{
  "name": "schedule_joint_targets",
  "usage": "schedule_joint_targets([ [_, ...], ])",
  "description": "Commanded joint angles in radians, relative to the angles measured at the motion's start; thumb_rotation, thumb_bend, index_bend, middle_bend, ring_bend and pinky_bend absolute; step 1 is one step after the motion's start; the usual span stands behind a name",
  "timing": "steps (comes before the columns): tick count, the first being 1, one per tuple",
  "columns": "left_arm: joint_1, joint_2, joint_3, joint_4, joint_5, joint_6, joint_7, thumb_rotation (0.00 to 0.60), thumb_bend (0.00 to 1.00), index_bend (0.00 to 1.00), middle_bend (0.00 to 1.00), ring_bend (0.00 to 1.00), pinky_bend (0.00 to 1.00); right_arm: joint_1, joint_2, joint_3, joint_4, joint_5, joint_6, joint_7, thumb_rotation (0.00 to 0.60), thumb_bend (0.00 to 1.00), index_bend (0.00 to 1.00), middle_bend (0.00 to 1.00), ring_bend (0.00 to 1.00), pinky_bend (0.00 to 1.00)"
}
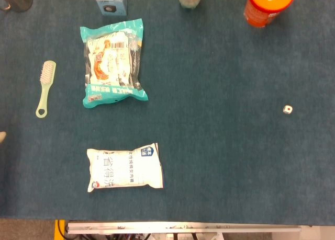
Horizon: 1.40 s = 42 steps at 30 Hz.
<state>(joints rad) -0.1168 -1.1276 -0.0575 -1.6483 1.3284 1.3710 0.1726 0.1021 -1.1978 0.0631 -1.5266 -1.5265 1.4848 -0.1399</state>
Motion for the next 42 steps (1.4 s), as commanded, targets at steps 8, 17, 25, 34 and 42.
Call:
schedule_joint_targets([
  [8,0.0,-0.001,0.003,0.001,-0.003,-0.003,-0.004,0.6,0.02,0.43,0.4,0.34,0.44,0.002,0.002,-0.001,-0.007,0.0,-0.005,0.007,0.6,0.0,0.58,0.5,0.41,0.49],
  [17,-0.002,0.0,0.009,0.007,-0.003,-0.016,-0.009,0.6,0.02,0.43,0.4,0.34,0.44,0.013,-0.014,-0.009,-0.005,-0.036,-0.001,-0.01,0.6,0.02,0.58,0.5,0.41,0.52],
  [25,0.012,0.01,0.014,-0.017,0.029,0.027,-0.006,0.6,0.02,0.43,0.4,0.34,0.44,0.092,0.04,-0.004,-0.077,-0.056,-0.114,-0.095,0.6,0.36,0.55,0.5,0.44,0.61],
  [34,0.021,0.015,0.009,-0.024,0.025,0.048,0.005,0.6,0.02,0.43,0.4,0.34,0.44,0.168,0.088,0.01,-0.129,0.047,-0.283,-0.19,0.6,0.85,0.55,0.81,0.87,0.97],
  [42,0.021,0.016,0.009,-0.023,0.022,0.045,0.004,0.6,0.02,0.43,0.4,0.34,0.44,0.201,0.104,-0.006,-0.161,0.147,-0.387,-0.278,0.6,1.0,0.42,1.0,1.0,1.0],
])
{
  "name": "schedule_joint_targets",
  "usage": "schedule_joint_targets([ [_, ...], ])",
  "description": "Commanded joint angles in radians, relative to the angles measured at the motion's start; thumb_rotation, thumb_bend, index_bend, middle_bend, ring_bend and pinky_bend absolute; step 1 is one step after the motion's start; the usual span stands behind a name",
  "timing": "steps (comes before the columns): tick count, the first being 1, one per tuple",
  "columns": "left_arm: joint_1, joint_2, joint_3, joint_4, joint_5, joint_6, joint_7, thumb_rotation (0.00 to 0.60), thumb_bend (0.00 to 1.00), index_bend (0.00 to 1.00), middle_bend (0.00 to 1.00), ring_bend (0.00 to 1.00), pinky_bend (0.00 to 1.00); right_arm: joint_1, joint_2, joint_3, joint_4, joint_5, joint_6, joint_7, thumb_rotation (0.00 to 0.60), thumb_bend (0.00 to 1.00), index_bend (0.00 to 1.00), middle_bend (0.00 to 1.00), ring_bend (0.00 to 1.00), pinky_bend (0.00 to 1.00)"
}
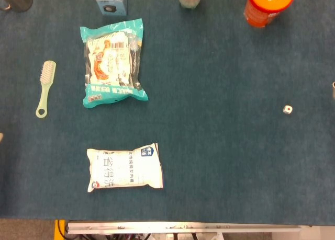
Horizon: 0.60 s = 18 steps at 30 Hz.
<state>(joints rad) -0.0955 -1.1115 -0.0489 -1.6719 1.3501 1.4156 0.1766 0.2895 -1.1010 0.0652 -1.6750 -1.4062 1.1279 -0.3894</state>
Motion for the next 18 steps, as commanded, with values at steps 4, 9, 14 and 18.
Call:
schedule_joint_targets([
  [4,0.001,0.0,0.0,0.001,-0.002,0.0,0.004,0.6,0.02,0.43,0.4,0.34,0.44,0.042,0.017,-0.021,-0.031,0.082,-0.103,-0.065,0.6,1.0,0.4,1.0,1.0,1.0],
  [9,0.001,0.003,-0.001,0.003,-0.007,-0.002,0.005,0.6,0.02,0.43,0.4,0.34,0.44,0.08,0.022,-0.031,-0.041,0.137,-0.174,-0.105,0.6,1.0,0.34,1.0,1.0,1.0],
  [14,0.004,0.008,-0.005,-0.001,-0.011,0.003,0.005,0.6,0.02,0.43,0.4,0.34,0.44,0.116,0.024,-0.041,-0.056,0.197,-0.229,-0.154,0.6,1.0,0.31,1.0,1.0,1.0],
  [18,0.004,0.016,-0.002,-0.007,-0.013,-0.002,0.004,0.6,0.02,0.43,0.4,0.34,0.44,0.142,0.021,-0.047,-0.065,0.247,-0.255,-0.186,0.6,1.0,0.31,1.0,1.0,1.0],
])
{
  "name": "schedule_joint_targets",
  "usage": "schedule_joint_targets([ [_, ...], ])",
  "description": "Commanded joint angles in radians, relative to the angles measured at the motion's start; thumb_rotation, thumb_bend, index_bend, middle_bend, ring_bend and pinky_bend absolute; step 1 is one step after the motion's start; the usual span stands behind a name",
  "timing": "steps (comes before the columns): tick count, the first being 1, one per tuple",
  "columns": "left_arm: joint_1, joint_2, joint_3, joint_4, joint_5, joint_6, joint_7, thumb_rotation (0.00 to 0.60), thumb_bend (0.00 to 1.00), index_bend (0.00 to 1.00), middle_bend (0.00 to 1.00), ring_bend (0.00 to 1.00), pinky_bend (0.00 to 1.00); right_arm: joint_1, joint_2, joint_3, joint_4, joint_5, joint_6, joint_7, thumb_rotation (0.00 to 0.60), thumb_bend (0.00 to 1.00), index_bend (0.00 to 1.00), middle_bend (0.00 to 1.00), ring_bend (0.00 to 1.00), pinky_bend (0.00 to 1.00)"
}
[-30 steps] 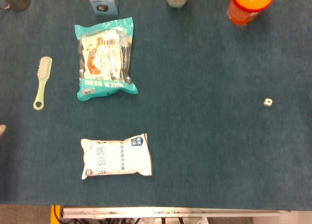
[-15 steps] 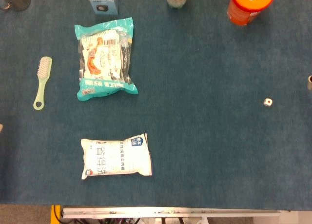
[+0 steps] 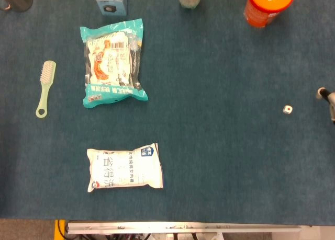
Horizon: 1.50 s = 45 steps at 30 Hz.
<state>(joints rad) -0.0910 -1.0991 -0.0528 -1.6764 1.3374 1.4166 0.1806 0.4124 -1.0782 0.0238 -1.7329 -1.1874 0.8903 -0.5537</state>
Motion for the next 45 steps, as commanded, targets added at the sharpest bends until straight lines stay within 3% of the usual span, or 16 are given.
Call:
schedule_joint_targets([
  [1,-0.001,0.006,0.003,-0.005,-0.001,-0.006,0.002,0.6,0.02,0.43,0.4,0.34,0.44,0.025,-0.004,-0.009,-0.009,0.041,-0.024,-0.027,0.6,1.0,0.31,1.0,1.0,1.0],
  [20,0.006,0.024,0.016,-0.03,-0.002,-0.01,0.024,0.6,0.02,0.43,0.4,0.34,0.44,0.116,-0.069,-0.066,0.033,0.169,-0.103,-0.053,0.6,1.0,0.31,1.0,1.0,1.0],
  [45,0.014,0.044,0.011,-0.052,-0.013,0.001,0.024,0.6,0.02,0.43,0.4,0.34,0.44,0.158,-0.118,-0.099,0.071,0.136,-0.098,0.028,0.6,1.0,0.31,1.0,1.0,1.0],
])
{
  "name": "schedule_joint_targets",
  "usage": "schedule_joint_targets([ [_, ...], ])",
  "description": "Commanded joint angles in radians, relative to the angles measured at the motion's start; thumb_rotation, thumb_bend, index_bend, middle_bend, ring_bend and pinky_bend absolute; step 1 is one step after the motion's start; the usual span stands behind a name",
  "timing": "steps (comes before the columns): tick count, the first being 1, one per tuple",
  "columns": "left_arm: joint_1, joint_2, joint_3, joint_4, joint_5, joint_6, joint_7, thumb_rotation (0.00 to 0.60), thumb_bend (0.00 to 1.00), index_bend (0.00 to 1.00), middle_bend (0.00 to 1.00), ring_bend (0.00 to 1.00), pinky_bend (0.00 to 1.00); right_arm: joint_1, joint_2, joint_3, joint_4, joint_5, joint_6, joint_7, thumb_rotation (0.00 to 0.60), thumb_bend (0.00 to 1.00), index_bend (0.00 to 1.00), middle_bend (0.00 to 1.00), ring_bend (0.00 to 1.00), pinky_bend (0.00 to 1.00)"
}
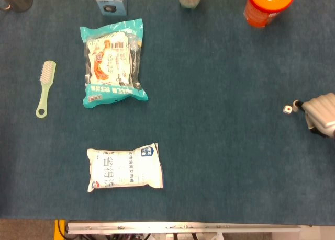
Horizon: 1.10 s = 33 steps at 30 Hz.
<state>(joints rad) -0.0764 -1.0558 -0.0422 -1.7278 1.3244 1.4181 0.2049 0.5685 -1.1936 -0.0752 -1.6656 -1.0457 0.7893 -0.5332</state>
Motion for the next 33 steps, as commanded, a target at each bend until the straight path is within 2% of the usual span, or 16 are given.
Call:
schedule_joint_targets([
  [1,0.0,0.001,0.0,-0.001,0.0,0.0,-0.001,0.6,0.02,0.43,0.4,0.34,0.44,0.002,-0.005,0.0,0.005,-0.009,0.004,0.011,0.6,1.0,0.31,1.0,1.0,1.0],
  [17,0.003,0.004,0.0,-0.003,0.0,0.003,-0.003,0.6,0.02,0.43,0.4,0.34,0.44,0.019,-0.028,0.007,0.033,-0.042,0.005,0.064,0.6,1.0,0.3,1.0,1.0,1.0],
  [33,0.009,0.012,-0.003,-0.01,0.002,0.015,-0.006,0.6,0.02,0.43,0.4,0.34,0.44,0.034,-0.007,-0.008,-0.027,-0.129,-0.012,0.119,0.6,1.0,0.3,1.0,1.0,1.0],
])
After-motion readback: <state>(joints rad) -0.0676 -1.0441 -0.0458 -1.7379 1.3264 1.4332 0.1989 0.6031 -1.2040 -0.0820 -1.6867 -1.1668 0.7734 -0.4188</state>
